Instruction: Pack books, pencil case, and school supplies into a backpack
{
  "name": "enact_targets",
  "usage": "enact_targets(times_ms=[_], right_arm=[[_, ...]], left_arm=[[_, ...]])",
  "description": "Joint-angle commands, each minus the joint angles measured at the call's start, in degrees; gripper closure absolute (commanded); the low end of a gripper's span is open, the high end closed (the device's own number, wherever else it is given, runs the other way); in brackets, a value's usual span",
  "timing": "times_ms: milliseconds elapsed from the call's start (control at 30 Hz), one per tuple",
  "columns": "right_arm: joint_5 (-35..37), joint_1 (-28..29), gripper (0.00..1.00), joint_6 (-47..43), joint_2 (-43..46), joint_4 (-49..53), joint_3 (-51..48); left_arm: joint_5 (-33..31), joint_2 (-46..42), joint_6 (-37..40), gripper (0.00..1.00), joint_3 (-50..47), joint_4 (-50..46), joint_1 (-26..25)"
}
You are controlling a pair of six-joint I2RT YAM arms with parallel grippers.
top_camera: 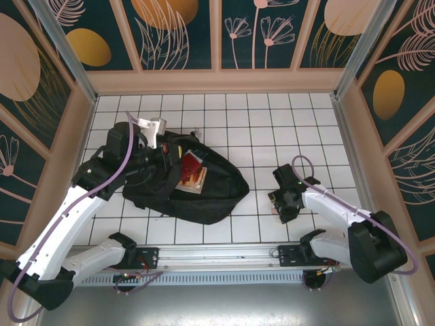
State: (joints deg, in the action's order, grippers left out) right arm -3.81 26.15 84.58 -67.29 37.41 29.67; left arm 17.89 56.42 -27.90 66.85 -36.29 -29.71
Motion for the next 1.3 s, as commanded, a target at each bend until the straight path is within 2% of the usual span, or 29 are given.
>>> enact_targets(times_ms=[0,233,400,933,967,1033,1100,1167,1267], right_arm=[[7.56,-1.21,0.35,-4.98,-2.72,-2.17,-0.14],[8.66,-1.28,0.43,-13.02,-5.76,-2.22,3.09],[7.78,-1.10,0.43,-16.00,-7.03,-1.45,4.77],[12.25,2.51,0.49,-21.79,2.26,6.36,11.71],[12.15,2.50,0.44,-22.11,2.61,6.29,11.56],[11.88,2.41,0.28,-22.32,2.44,6.33,11.32],[11.46,2.33,0.20,-21.14,1.38,7.29,11.22],[10.49,2.35,0.15,-20.15,0.16,6.86,10.65],[8.65,1.83,0.14,-19.21,-1.70,4.30,8.74]], left_arm=[[0.33,-1.98,0.56,1.00,1.70,5.49,-0.42],[0.48,-1.67,0.57,1.00,2.23,5.45,-0.42],[0.30,-1.45,0.23,1.00,2.58,5.45,-0.38],[-0.33,-1.13,-0.85,1.00,2.85,5.97,-0.43],[-0.31,-1.06,-0.95,1.00,2.85,6.06,-0.43],[-0.36,-1.05,-1.23,1.00,2.80,6.15,-0.36],[-0.80,-1.22,-1.45,1.00,2.61,6.06,-0.43],[-1.06,-1.36,-1.63,1.00,2.50,6.01,-0.43],[-1.01,-1.58,-1.89,1.00,2.41,6.15,-0.37]])
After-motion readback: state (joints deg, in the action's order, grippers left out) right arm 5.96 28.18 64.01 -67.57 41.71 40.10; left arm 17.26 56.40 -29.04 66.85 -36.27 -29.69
